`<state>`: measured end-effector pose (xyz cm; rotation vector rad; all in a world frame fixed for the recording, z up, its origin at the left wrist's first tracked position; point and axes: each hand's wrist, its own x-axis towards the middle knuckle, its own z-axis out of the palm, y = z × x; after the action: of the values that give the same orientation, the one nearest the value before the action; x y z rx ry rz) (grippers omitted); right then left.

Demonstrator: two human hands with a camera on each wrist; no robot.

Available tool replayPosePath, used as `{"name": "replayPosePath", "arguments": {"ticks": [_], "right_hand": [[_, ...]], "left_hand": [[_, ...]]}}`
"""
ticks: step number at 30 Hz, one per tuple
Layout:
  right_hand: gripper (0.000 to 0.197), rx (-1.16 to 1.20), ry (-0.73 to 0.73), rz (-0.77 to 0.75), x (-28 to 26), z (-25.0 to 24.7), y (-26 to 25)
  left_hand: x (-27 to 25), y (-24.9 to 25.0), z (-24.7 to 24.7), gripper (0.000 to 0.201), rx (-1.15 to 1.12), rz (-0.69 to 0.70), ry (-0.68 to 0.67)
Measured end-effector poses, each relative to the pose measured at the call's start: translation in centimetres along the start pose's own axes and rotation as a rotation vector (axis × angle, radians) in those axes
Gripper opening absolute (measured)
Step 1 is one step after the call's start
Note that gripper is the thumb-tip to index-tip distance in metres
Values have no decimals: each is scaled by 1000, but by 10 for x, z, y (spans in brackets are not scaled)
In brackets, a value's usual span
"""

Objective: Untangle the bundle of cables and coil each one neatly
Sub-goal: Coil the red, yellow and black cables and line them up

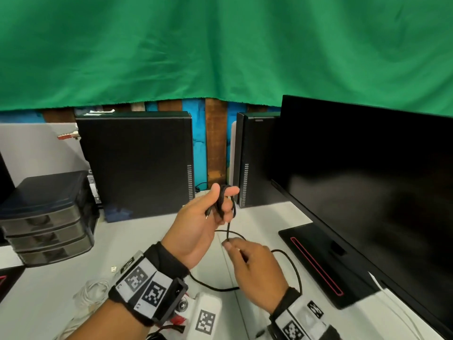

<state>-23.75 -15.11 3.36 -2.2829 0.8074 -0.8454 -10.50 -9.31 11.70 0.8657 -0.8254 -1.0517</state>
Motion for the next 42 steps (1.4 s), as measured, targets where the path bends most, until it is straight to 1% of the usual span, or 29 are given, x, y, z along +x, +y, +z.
{"name": "replayPosePath", "arguments": {"ticks": [2, 3, 5, 7, 10, 11, 12, 13, 14, 15, 16, 18, 20, 21, 23, 25, 26, 28, 29, 30, 32, 35, 38, 40, 42], "right_hand": [[24, -55, -181, -80, -12, -5, -20], [27, -78, -245, -98, -16, -9, -28], [31, -106, -296, -127, -20, -23, -39], [28, -112, -282, -149, -19, -40, -42], [14, -134, -234, -134, -15, -67, -35], [10, -171, -198, -137, -13, -77, -31], [8, -228, -141, -162, -10, -87, -27], [9, -286, -67, -195, -7, -97, -24], [11, -310, 17, -231, -2, -106, -20], [11, -277, 89, -256, 5, -115, -16], [9, -188, 136, -261, 12, -122, -13], [10, 18, 174, -210, 27, -131, -10], [11, 131, 202, -195, 36, -127, -13], [12, 180, 207, -194, 38, -121, -14], [16, 278, 180, -178, 36, -103, -18], [24, 365, 117, -125, 32, -83, -22], [31, 419, 83, -74, 30, -75, -23], [47, 549, 13, 47, 27, -63, -27], [50, 595, -5, 69, 26, -58, -30], [48, 614, 2, 51, 26, -54, -33], [36, 595, 62, -37, 27, -48, -39], [34, 589, 100, -160, 32, -42, -41], [32, 559, 93, -218, 33, -41, -41], [31, 587, 23, -198, 34, -46, -40], [35, 629, -134, -58, 35, -56, -33]], "left_hand": [[3, -3, -5, 40, 283, 78, 55], [4, -6, -6, 43, 417, 104, 83], [7, -16, -11, 46, 634, 141, 98], [9, -28, -17, 43, 910, 218, 74], [9, -32, -24, 46, 1426, 366, 25], [8, -28, -23, 49, 1548, 368, -7], [7, -24, -23, 53, 1631, 343, -38], [5, -20, -21, 54, 1654, 311, -66], [5, -19, -22, 51, 1592, 270, -100], [3, -17, -22, 49, 1434, 223, -143], [2, -16, -21, 48, 1222, 153, -194], [-4, -12, -13, 56, 847, -5, -303], [-11, -6, -3, 63, 588, -83, -352], [-14, -2, 2, 63, 467, -94, -363], [-16, 4, 6, 52, 212, -104, -348], [-14, 5, 5, 45, -21, -119, -303], [-12, 4, 5, 44, -108, -125, -281], [-10, 2, 2, 46, -214, -132, -227], [-8, 1, 1, 47, -247, -137, -202], [-7, 1, 0, 46, -273, -143, -185], [-7, 0, -1, 44, -312, -157, -175], [-7, 0, -1, 40, -350, -191, -189], [-5, 0, -5, 35, -302, -219, -230], [-3, 3, -9, 34, -281, -210, -241], [-1, 13, -14, 35, -283, -176, -209]]}}
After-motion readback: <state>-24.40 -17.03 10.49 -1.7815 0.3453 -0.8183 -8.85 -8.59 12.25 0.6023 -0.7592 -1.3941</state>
